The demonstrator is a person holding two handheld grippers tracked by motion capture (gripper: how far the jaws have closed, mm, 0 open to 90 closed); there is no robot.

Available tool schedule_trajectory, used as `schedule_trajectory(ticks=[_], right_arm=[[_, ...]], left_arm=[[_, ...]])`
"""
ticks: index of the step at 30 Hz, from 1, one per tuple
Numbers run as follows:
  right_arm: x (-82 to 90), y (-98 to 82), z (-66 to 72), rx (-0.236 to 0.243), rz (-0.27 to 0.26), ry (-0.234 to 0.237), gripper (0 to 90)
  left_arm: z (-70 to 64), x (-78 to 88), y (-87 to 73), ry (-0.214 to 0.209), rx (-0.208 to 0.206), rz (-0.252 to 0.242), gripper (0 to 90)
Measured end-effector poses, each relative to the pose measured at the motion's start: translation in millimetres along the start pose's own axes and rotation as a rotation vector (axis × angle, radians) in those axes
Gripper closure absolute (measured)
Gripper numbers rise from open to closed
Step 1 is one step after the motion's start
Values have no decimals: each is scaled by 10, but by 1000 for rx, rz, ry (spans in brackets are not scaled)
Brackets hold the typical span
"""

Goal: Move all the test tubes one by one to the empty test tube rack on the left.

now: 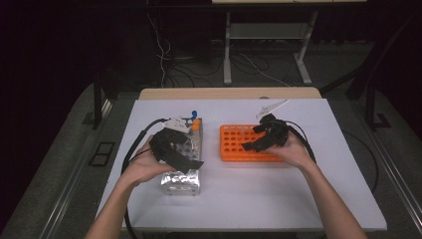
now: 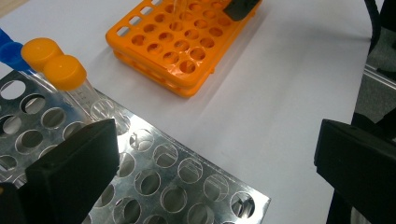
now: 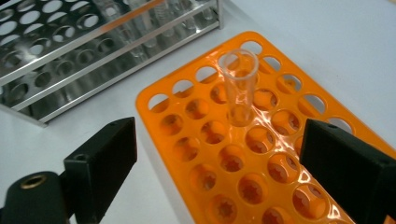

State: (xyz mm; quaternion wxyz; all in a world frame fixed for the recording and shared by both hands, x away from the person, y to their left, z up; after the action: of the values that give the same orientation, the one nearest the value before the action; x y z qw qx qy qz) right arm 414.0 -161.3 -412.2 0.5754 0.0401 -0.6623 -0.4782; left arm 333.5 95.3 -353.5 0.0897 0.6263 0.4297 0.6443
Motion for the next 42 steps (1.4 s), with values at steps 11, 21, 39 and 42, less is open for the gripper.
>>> schedule_trajectory(ticks=[11,21,39,42], right_arm=[[-174,-3,-106,-17,-26,-27,355],[-328,12,-70,33,-26,-51,670],[-146,99,-33,68,-74,-120,749],[-67,123,-29,67,-83,-123,749]], left_arm=[[-3,-2,-2,0,-3,-9,0],[-13,-5,-7,0,-14,-5,0],[-23,-4,33,4,-26,-2,0],[-24,-5,38,3,-24,-3,0]])
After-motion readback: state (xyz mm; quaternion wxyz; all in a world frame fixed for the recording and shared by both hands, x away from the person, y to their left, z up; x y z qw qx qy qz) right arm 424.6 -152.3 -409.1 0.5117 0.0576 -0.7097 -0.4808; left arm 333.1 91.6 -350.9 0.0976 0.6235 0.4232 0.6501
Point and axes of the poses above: each handheld gripper's, and its own axes: x roughly backward along the jaws, y roughly out of its top, z roughly to its left, the point moved 5 cm from there along -x, roughly forward along the jaws, and after that the axes turned 4 degrees about -y, right-handed, at the moved point
